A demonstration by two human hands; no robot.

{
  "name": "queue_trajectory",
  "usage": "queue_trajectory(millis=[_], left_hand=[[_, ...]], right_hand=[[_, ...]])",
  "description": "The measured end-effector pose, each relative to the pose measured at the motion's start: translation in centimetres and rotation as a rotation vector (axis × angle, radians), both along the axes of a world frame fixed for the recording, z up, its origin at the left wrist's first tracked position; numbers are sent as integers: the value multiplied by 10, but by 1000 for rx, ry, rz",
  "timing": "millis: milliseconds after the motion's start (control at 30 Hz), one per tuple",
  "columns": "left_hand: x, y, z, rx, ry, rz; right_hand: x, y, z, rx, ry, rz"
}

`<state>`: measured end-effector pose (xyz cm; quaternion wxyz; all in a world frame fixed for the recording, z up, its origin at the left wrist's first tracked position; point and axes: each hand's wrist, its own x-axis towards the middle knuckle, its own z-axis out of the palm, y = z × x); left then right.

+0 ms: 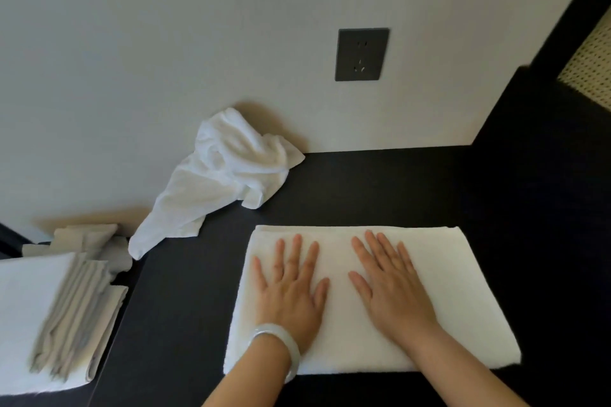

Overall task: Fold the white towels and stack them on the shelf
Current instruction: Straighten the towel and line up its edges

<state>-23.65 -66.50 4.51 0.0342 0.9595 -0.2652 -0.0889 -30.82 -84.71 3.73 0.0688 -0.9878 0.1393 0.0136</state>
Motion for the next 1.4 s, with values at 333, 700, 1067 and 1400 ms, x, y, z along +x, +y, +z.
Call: queue_trajectory(millis=[333,700,1067,1400], left_hand=[[18,22,12,38,57,85],[20,72,61,-363,540,615],[31,189,90,-936,672,853],[67,386,78,-1093,601,1025]], right_hand=[[-42,-83,11,58,48,-173],[-45,-84,61,693,140,-865],[34,22,111,1396,87,-633],[133,235,124,1525,180,-324]])
